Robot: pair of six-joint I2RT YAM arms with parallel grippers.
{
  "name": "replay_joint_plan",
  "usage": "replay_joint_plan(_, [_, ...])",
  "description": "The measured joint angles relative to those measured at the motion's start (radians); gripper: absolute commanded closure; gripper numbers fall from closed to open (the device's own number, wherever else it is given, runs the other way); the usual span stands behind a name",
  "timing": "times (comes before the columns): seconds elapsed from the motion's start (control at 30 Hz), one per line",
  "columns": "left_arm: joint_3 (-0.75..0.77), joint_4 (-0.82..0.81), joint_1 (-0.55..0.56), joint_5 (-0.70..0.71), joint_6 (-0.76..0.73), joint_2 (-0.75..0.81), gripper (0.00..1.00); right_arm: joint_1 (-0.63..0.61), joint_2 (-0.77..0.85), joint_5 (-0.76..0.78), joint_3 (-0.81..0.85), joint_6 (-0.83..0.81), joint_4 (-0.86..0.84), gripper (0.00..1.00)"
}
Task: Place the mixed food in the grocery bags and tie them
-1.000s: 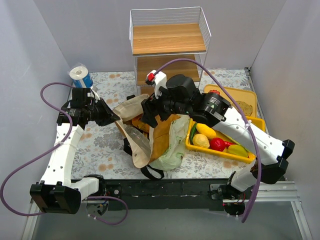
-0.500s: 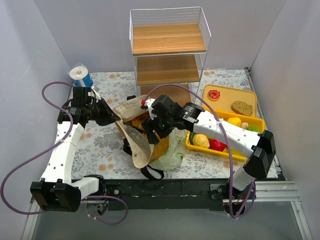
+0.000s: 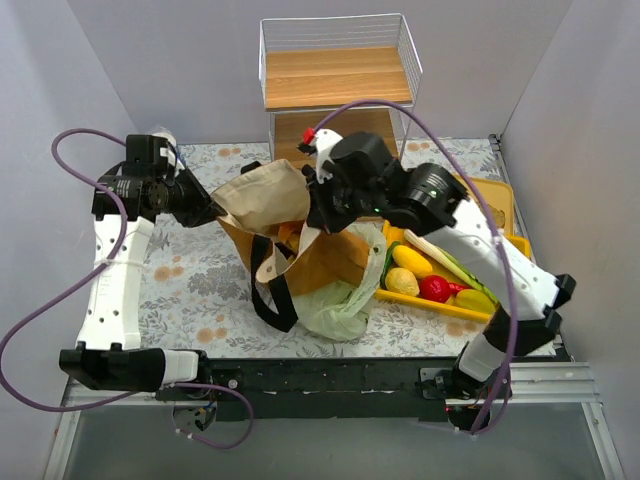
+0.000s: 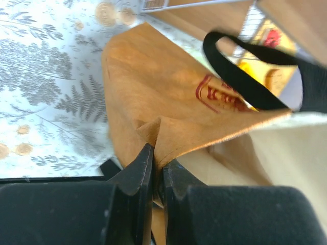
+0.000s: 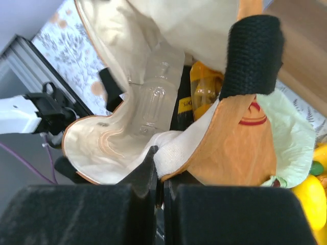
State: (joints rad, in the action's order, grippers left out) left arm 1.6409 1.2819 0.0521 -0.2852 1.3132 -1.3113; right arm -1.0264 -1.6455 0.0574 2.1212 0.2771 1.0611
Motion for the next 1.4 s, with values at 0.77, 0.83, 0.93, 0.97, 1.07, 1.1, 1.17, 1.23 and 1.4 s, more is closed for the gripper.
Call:
replay_joint_plan(0.77, [-0.111, -0.165, 0.01, 0.699, 0.116, 0.238, 1.0, -0.063, -0.113, -0.171, -0.13, -0.101, -0.327, 0.99])
replay_joint_plan(0.83, [-0.113, -0.218, 0.01, 0.764, 0.071, 0.243, 1.0, -0.067, -0.195, -0.183, 0.0, -0.115, -0.327, 0.99])
replay_joint_plan(0.93, [-0.109, -0.313, 0.009, 0.836, 0.005, 0.227, 1.0, -0.071, -0.275, -0.2, 0.113, -0.126, -0.376, 0.99])
replay_joint_plan(0.97, [-0.104, -0.344, 0.009, 0.857, -0.021, 0.216, 1.0, -0.074, -0.282, -0.203, 0.115, -0.127, -0.401, 0.99])
replay_joint_plan(1.07, [-0.097, -0.441, 0.009, 0.917, -0.104, 0.183, 1.0, -0.075, -0.282, -0.211, 0.068, -0.136, -0.503, 0.99])
replay_joint_plan(1.1, [-0.097, -0.472, 0.009, 0.937, -0.134, 0.175, 1.0, -0.076, -0.282, -0.214, 0.048, -0.144, -0.542, 0.99])
replay_joint_plan(1.17, [-0.115, -0.538, 0.009, 0.979, -0.19, 0.171, 1.0, -0.078, -0.288, -0.217, 0.025, -0.162, -0.592, 0.99])
replay_joint_plan(1.23, [-0.151, -0.616, 0.009, 1.023, -0.243, 0.173, 1.0, -0.078, -0.308, -0.217, 0.024, -0.178, -0.632, 0.99])
replay_joint_plan(1.4, [-0.283, -0.821, 0.007, 1.073, -0.353, 0.174, 1.0, -0.078, -0.394, -0.23, 0.042, -0.177, -0.716, 0.99])
